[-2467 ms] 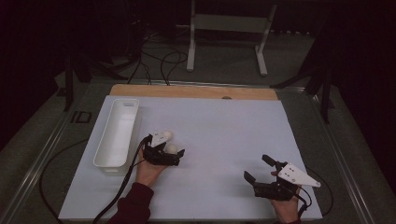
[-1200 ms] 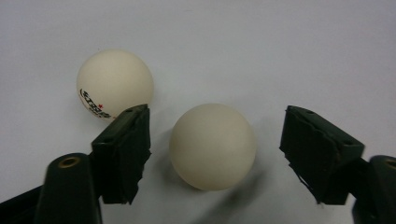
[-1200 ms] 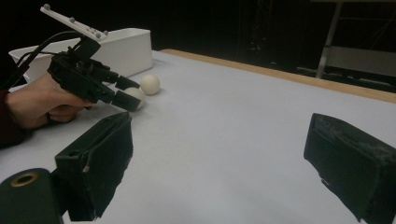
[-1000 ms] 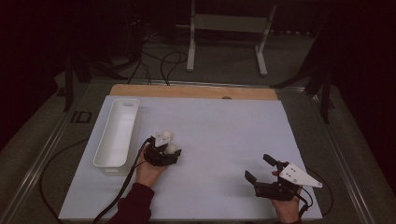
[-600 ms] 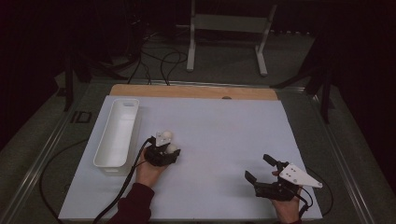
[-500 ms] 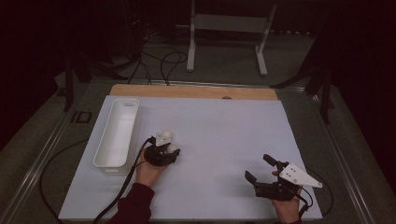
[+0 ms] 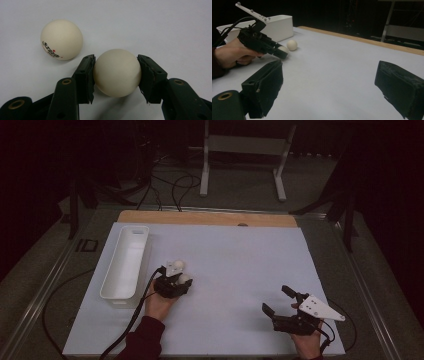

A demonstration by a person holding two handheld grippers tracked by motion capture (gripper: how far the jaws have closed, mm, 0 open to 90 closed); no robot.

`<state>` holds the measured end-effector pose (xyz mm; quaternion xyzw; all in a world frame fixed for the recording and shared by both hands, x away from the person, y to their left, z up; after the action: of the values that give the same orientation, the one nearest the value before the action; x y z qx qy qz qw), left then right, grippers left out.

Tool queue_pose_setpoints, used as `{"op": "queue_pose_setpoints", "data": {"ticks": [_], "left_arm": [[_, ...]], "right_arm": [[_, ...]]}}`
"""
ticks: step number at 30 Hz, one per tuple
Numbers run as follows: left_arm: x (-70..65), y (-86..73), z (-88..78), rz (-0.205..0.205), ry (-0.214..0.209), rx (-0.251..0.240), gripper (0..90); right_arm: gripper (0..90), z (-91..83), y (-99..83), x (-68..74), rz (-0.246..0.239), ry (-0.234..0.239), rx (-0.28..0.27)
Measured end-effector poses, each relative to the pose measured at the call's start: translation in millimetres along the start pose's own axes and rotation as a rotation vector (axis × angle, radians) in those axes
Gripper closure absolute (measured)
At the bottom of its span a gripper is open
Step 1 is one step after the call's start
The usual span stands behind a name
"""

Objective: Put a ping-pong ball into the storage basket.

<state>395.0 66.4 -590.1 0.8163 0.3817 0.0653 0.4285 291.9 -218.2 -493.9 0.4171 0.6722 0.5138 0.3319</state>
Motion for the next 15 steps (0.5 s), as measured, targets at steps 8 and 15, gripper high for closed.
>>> {"op": "queue_pose_setpoints", "data": {"ticks": [8, 15], "left_arm": [[-2.8, 5.8, -6.2, 0.009, -0.006, -0.022, 50.9], [-5.3, 9.9, -10.3, 0.014, -0.013, -0.037, 50.9]], "right_arm": [[7.4, 0.4, -0.6, 0.5, -0.003, 0.002, 0.002], [7.4, 1.2, -1.2, 1.7, -0.003, 0.004, 0.004]]}}
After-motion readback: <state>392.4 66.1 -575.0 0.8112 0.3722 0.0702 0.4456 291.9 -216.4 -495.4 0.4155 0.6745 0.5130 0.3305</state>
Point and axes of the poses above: each handheld gripper's, and its own axes: z roughly forward along the jaws, y roughly out of its top, x roughly to its left, the point moved 10 cm from there along z, roughly forward along the jaws, and after that the axes turned 14 degrees about -y, right-handed, at the moved point
